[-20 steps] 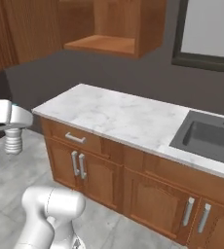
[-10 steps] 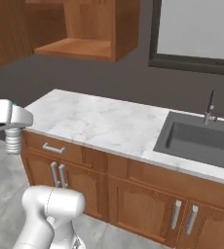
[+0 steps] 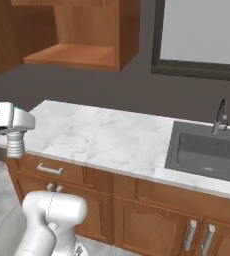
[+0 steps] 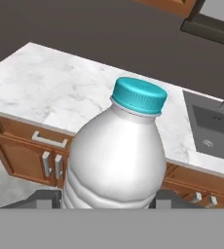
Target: Sort all alcoholic drinks to one cabinet, and non-alcoholic drinks to the other.
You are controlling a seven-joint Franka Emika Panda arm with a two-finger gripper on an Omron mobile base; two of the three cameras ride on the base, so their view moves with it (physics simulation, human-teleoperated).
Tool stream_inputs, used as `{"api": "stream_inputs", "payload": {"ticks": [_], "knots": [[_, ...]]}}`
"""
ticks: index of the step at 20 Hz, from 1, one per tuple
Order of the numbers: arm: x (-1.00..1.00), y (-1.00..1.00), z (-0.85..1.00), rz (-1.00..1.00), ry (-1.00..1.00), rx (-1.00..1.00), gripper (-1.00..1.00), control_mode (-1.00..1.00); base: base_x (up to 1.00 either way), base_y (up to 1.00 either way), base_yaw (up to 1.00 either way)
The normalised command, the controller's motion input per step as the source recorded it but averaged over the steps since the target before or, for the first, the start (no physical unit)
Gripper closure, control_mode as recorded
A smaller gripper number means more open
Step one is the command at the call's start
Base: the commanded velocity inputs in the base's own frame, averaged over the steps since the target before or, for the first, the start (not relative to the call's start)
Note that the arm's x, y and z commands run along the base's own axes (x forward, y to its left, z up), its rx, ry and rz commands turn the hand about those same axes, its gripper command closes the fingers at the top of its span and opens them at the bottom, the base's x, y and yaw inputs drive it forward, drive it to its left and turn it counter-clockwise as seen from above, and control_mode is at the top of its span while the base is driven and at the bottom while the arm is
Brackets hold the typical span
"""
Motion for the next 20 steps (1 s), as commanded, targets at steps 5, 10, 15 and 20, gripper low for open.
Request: {"api": "stream_inputs", "payload": {"ticks": [5, 10, 15, 20], "knots": [[0.0, 0.0, 0.0, 0.0, 0.0, 0.0, 1.0, 1.0, 0.51, 0.43, -0.21], [0.0, 0.0, 0.0, 0.0, 0.0, 0.0, 1.0, 1.0, 0.63, 0.23, -0.17], [0.0, 0.0, 0.0, 0.0, 0.0, 0.0, 1.0, 1.0, 0.66, 0.17, -0.1], [0.0, 0.0, 0.0, 0.0, 0.0, 0.0, 1.0, 1.0, 0.7, 0.32, -0.09]]}}
